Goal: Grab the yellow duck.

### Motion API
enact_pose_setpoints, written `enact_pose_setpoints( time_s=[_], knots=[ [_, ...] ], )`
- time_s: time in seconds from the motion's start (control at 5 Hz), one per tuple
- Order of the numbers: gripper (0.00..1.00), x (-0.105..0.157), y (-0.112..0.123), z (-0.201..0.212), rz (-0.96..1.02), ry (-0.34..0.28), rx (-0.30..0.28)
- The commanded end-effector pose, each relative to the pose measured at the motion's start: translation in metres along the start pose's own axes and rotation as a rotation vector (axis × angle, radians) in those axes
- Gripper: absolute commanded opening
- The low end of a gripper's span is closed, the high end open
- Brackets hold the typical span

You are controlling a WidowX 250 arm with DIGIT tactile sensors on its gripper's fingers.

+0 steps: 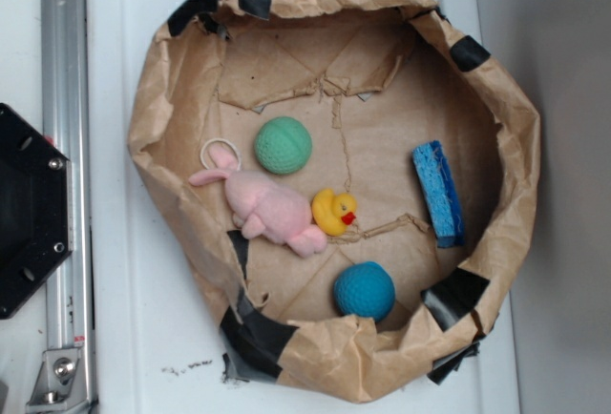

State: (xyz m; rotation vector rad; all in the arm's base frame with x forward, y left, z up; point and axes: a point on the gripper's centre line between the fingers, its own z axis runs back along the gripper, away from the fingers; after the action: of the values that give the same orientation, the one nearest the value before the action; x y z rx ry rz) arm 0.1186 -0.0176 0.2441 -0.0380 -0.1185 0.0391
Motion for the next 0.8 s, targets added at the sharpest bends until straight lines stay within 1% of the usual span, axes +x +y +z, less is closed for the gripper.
enact_pose_setpoints(
  time_s=[0.0, 0.2, 0.4, 0.6],
  knots=[
    [1.00, 0.000, 0.000, 0.000, 0.000, 0.000, 0.000],
    [1.00, 0.049, 0.016, -0.015, 0.071, 0.020, -0.022],
    [1.00, 0.092, 0.028, -0.041, 0.130, -0.067, -0.016],
    [1.00, 0.118, 0.040, -0.083, 0.118, -0.093, 0.042]
  ],
)
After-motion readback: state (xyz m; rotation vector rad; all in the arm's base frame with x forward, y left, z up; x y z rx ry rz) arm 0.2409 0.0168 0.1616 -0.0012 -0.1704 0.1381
